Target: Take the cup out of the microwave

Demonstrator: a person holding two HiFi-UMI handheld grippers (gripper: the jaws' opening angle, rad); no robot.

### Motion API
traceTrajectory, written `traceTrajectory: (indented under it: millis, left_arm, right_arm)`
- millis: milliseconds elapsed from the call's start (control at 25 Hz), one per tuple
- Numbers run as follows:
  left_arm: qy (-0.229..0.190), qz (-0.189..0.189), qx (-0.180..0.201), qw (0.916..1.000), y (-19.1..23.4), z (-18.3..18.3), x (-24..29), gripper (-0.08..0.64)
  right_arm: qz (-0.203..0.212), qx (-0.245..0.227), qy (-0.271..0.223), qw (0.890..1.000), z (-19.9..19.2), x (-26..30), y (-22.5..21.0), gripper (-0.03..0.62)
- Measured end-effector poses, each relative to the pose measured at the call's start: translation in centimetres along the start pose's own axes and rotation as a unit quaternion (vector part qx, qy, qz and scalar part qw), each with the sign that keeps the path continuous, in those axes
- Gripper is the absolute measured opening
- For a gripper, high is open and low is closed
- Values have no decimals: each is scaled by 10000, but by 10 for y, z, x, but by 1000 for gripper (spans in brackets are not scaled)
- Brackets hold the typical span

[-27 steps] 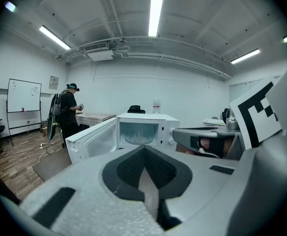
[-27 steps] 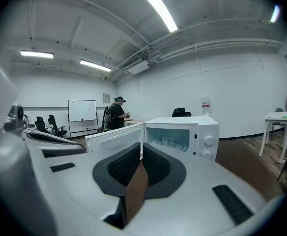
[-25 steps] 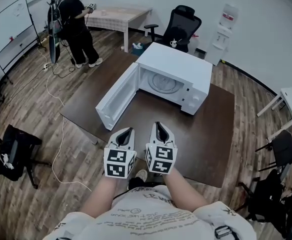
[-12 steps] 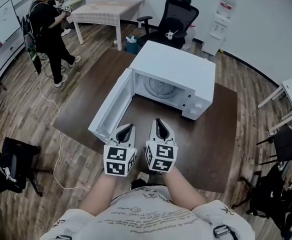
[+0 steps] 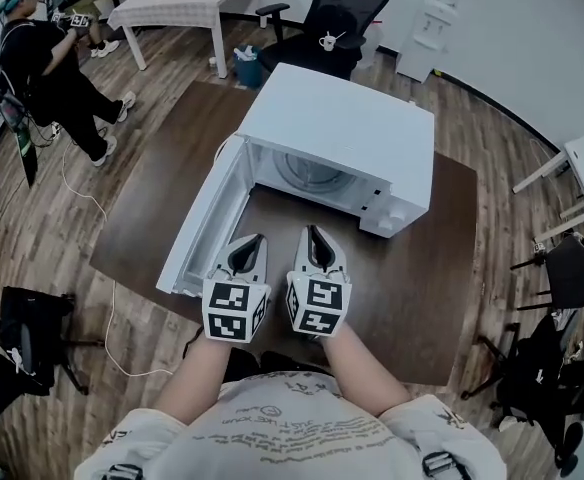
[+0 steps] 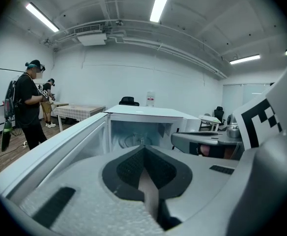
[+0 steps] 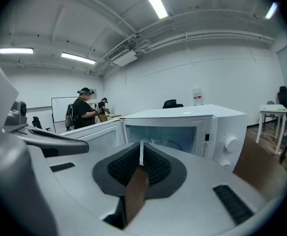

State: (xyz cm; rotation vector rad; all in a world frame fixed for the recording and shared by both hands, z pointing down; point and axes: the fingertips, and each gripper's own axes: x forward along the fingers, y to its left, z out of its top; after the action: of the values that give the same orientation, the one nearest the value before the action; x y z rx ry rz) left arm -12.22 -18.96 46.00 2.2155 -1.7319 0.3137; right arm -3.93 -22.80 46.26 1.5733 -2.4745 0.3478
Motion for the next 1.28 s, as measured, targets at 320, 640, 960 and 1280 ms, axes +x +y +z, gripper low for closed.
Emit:
traceTrajectory:
  millis: [320,640,960,1280]
  left_arm:
    - [157,-166,-3,9997,17,-5,40,14]
    - [258,-493,107,9984,24,-5,69,14]
    - [401,-584,106,9974,34,-13,83,14]
    - [523,-597,101,9968,40,-20,87,14]
  right_arm:
    - [12,64,36,10000,-8,40,-8,18]
    - [-308,12,261,9992,-26,73,-23,20]
    - [-492,34,279,9984,-35,108,-36,121]
    - [-989,46,195,9949,-39,150,-58,276]
